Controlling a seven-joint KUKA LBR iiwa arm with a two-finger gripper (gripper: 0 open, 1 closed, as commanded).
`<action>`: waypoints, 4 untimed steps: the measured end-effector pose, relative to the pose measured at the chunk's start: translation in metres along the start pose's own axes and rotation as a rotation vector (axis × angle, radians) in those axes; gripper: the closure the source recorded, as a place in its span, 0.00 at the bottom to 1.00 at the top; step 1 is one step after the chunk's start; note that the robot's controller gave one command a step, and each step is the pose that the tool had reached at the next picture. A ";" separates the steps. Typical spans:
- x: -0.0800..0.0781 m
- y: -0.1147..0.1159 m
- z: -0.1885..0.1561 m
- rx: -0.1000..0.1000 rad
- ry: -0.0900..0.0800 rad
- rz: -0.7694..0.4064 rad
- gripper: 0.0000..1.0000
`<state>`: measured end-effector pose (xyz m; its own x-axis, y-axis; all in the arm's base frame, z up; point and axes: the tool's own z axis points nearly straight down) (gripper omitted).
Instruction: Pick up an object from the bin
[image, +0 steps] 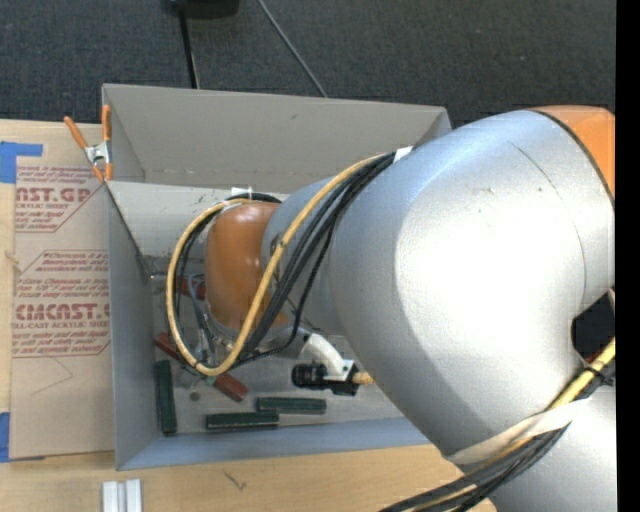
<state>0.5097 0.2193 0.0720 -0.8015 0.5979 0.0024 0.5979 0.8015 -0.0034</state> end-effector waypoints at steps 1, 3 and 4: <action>0.000 0.000 -0.010 0.001 0.001 0.000 1.00; 0.000 0.000 -0.027 -0.003 -0.001 0.000 1.00; 0.000 0.000 -0.032 -0.004 -0.002 0.000 1.00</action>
Offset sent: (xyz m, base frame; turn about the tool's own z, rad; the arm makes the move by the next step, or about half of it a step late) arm 0.0000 0.0000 0.0393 0.0000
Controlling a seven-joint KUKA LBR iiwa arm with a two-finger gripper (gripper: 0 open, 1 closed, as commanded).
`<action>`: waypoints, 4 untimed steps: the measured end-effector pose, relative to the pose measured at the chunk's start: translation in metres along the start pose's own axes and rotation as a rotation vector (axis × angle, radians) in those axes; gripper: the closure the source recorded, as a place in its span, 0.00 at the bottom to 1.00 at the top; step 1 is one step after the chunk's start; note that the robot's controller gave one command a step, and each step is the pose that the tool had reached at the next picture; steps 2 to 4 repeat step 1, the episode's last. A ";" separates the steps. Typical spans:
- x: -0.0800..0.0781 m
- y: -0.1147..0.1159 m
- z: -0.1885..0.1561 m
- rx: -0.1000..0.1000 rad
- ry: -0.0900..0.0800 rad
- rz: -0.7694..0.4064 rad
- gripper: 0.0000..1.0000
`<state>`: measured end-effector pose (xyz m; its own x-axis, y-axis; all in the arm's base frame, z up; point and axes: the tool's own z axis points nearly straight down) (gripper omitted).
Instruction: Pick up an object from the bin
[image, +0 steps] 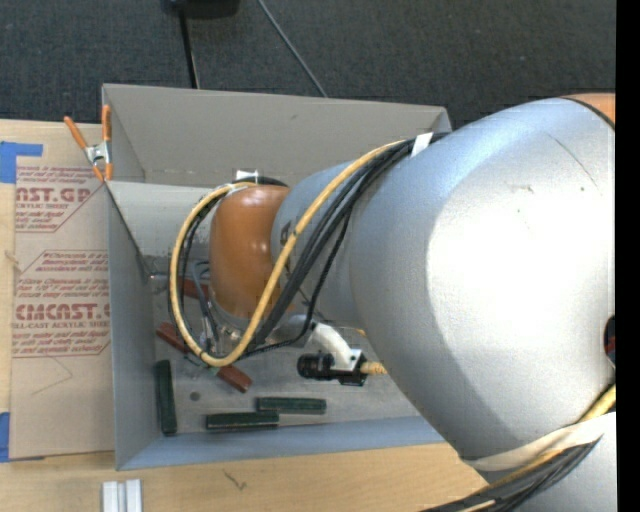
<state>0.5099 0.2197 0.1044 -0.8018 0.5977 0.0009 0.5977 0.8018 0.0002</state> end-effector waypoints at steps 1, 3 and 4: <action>0.000 0.000 -0.005 0.001 0.000 0.000 1.00; 0.000 0.000 -0.005 0.001 0.000 0.000 1.00; 0.000 0.000 -0.005 0.001 0.000 0.000 1.00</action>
Offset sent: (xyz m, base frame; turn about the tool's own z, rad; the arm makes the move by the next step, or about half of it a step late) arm 0.0001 0.0000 0.0621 0.0000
